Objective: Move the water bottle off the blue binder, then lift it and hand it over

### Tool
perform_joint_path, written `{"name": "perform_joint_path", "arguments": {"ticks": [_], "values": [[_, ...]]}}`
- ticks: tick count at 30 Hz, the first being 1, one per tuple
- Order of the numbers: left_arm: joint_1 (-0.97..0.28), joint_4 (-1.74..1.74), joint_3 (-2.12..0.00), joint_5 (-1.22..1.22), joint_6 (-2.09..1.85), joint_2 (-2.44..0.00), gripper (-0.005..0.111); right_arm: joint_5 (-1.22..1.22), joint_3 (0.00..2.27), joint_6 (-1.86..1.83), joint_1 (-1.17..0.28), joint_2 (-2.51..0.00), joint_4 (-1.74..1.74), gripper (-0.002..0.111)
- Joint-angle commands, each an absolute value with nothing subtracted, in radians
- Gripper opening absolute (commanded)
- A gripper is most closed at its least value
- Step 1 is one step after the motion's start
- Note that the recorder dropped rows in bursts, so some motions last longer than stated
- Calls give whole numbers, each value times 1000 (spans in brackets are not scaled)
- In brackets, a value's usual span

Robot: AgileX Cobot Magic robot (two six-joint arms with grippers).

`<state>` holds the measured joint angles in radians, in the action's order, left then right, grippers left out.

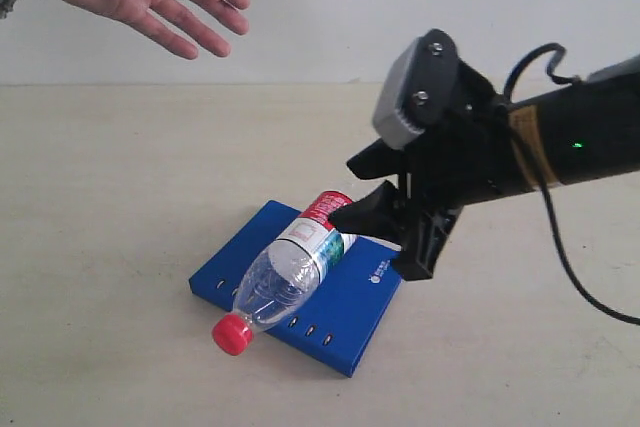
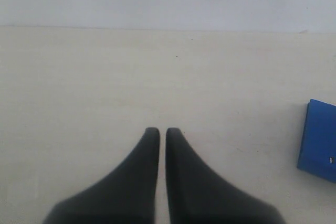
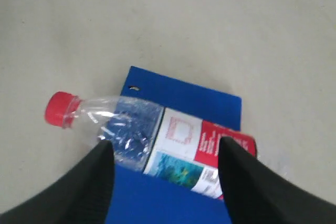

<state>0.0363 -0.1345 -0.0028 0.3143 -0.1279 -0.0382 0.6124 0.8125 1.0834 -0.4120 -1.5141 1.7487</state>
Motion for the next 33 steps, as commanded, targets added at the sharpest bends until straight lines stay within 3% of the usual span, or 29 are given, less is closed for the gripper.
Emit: {"name": "perform_joint_path", "arguments": {"ticks": [1,11,15,19,26,33], "values": [[36,-133,0,303,-133,-45,4,474,891,1053,-502,-1553,1744,52],[36,-133,0,303,-133,-45,4,617,895,1177,-524,-1675,1744,52],[36,-133,0,303,-133,-45,4,357,895,1149,-521,-1684,1744,52],[36,-133,0,303,-133,-45,4,105,895,1399,-521,-1686,1715,52],[36,-133,0,301,-133,-45,4,61,895,1317,-521,-1686,1744,52],[36,-133,0,301,-133,-45,4,-117,895,1487,-521,-1661,1585,52]]}}
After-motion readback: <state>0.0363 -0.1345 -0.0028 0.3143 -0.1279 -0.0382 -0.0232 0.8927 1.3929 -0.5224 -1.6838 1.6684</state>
